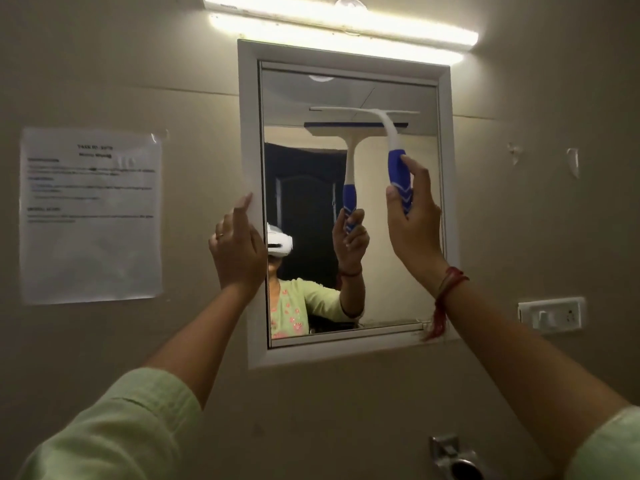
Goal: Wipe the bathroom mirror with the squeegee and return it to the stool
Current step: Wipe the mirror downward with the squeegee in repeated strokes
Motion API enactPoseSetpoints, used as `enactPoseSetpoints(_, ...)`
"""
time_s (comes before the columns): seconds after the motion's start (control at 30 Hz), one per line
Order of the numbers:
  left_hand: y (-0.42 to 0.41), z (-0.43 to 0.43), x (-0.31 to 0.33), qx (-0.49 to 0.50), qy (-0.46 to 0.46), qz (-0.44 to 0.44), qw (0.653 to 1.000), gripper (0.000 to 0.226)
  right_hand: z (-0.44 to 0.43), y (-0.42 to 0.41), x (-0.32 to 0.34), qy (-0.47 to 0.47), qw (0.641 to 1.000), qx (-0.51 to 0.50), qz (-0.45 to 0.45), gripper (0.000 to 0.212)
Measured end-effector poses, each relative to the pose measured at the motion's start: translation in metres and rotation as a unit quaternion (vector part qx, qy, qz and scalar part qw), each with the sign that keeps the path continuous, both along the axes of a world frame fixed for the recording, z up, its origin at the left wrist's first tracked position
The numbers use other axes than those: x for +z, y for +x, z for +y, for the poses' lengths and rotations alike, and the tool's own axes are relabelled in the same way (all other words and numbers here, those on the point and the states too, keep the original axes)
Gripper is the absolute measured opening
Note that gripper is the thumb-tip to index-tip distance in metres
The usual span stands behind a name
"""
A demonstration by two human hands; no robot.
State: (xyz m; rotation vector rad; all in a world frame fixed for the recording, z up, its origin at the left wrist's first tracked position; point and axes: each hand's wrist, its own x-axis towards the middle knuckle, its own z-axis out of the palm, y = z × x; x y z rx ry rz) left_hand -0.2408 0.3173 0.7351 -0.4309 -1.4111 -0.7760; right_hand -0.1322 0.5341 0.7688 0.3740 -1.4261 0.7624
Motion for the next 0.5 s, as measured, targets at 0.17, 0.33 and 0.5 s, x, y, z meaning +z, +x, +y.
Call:
enactPoseSetpoints(0.17,0.001,0.003,0.000,-0.005,0.005,0.001,1.000,0.045,0.005,-0.014,0.016,-0.036,0.999,0.022,0.022,0.039)
enactPoseSetpoints(0.33,-0.001,0.003,0.000,-0.002,0.002,0.008,1.000,0.043,0.000,-0.025,0.023,-0.059,0.997,0.029,0.046,0.041)
enactPoseSetpoints(0.5,0.003,0.002,-0.001,0.002,0.004,0.001,1.000,0.043,0.003,-0.032,0.041,-0.017,0.999,-0.009,0.038,0.044)
